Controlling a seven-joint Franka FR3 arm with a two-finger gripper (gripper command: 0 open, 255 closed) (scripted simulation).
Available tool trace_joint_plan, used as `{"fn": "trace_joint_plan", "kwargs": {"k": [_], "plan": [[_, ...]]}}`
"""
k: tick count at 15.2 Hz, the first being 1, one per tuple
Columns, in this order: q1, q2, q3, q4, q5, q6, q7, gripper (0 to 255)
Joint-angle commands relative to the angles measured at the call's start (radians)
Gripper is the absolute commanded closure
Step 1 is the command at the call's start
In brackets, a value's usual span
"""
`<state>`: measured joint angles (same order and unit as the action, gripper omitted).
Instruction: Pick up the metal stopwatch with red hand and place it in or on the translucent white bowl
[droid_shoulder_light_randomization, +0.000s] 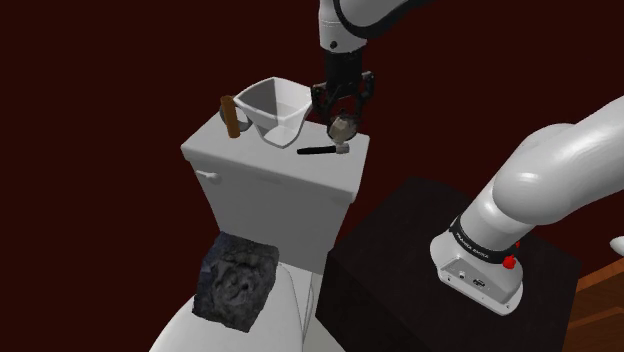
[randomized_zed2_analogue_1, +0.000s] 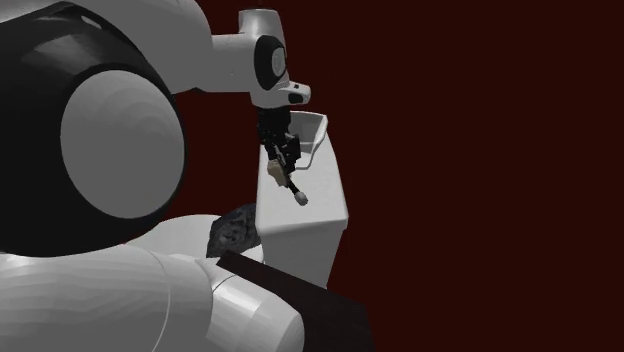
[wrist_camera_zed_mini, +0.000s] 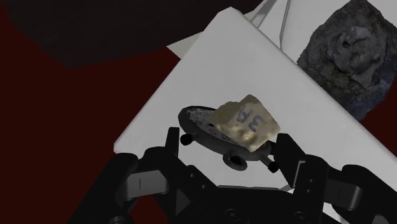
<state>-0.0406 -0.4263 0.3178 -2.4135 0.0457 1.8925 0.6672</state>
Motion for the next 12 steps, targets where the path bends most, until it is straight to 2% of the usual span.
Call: {"fn": "trace_joint_plan", "kwargs": {"k": [1,12], "plan": [[-0.001,-0.007,-0.005,0.022,-0.001,-0.029,-0.005,255],[-0.004,-0.030,-0.019,0.152,-0.004,-0.181,-0.017,255]]}}
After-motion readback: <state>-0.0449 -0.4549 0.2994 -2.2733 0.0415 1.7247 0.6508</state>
